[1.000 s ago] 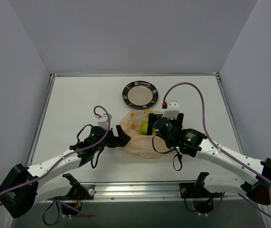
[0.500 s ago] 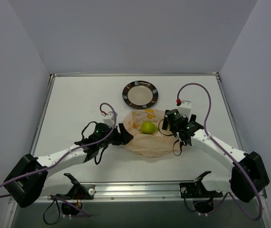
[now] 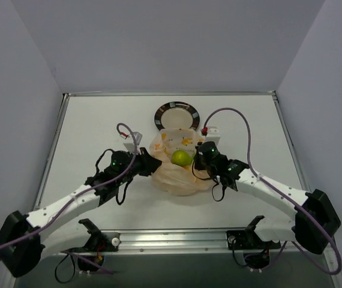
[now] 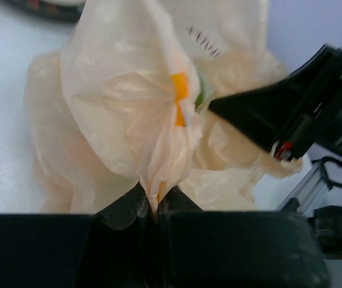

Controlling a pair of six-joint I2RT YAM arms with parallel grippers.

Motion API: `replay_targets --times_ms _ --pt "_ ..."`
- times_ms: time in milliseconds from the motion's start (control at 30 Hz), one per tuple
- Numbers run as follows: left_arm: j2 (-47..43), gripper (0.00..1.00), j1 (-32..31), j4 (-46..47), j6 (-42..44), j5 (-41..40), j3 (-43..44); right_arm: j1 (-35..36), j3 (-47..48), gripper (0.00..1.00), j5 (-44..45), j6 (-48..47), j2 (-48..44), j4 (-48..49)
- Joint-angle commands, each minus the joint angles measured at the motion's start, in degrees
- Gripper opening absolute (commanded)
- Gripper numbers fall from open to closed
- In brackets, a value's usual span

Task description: Take the fake fruits out of the plastic bag

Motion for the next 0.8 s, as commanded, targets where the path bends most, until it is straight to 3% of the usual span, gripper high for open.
replay_targets --times_ms 0,200,467,767 --pt "-8.17 0.02 -0.11 -6.08 2.62 -3.93 5.12 6.39 9.04 0.00 2.52 -1.91 -6.42 -0.74" --pt "-17.14 0.02 -0.11 -13.38 2.10 -7.09 3.63 8.70 15.92 0.00 2.27 -2.63 -12.59 -5.06" --pt "-19.26 0.02 -0.02 -18.67 -0.72 -12.89 -4.36 8.70 -1.39 0.00 2.27 8.07 -10.14 -3.05" --pt "-10.21 0.02 0.15 -20.17 0.33 -19.31 -0.69 9.31 -11.86 0.00 4.01 16.27 -11.11 -4.26"
